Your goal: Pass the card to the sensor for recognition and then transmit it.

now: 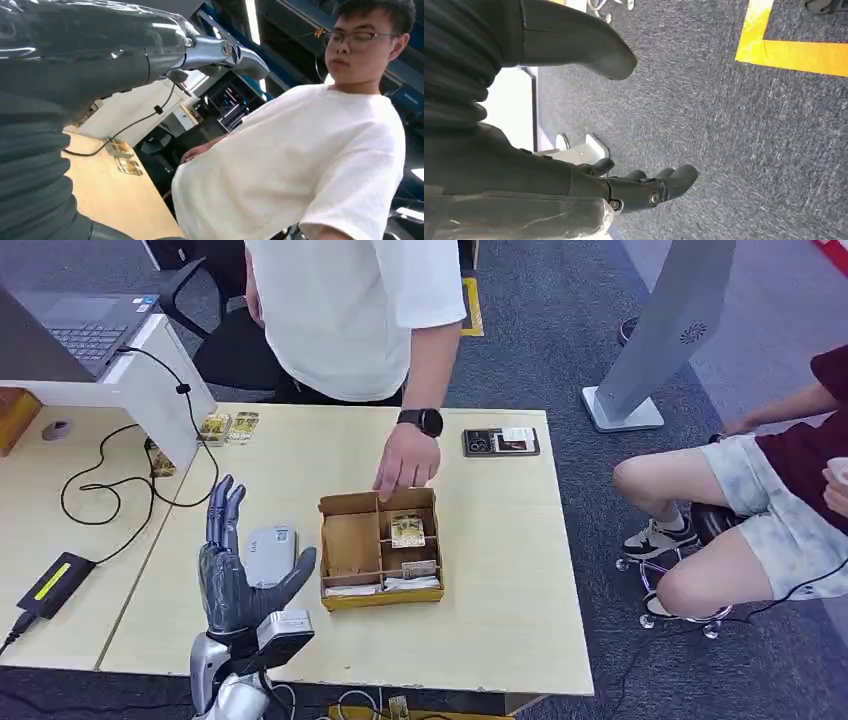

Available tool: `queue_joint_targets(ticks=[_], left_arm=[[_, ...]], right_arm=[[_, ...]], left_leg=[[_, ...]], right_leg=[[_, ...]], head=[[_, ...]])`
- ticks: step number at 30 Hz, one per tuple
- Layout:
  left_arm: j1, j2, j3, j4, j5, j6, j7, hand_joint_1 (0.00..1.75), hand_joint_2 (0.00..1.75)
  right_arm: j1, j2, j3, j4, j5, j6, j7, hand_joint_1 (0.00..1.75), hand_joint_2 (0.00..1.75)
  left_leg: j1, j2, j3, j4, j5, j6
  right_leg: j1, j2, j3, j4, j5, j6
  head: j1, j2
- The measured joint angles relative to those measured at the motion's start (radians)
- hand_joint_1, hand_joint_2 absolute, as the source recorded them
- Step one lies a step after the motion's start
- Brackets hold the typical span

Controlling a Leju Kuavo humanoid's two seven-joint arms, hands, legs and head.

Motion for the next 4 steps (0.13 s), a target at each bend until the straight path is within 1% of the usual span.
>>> queue_joint_targets(ticks=[4], left_arm=[[0.044, -0.024, 0.044, -0.051, 0.021, 0.000, -0.059, 0.00, 1.75]], right_arm=[[0.009, 0.001, -0.005, 0.001, -0.004, 0.000, 0.013, 0.00, 1.75]], left_leg=[[0.000, 0.000, 0.000, 0.000, 0.000, 0.000]], right_leg=[[0.000, 0.000, 0.000, 0.000, 0.000, 0.000]], head=[[0.000, 0.000]])
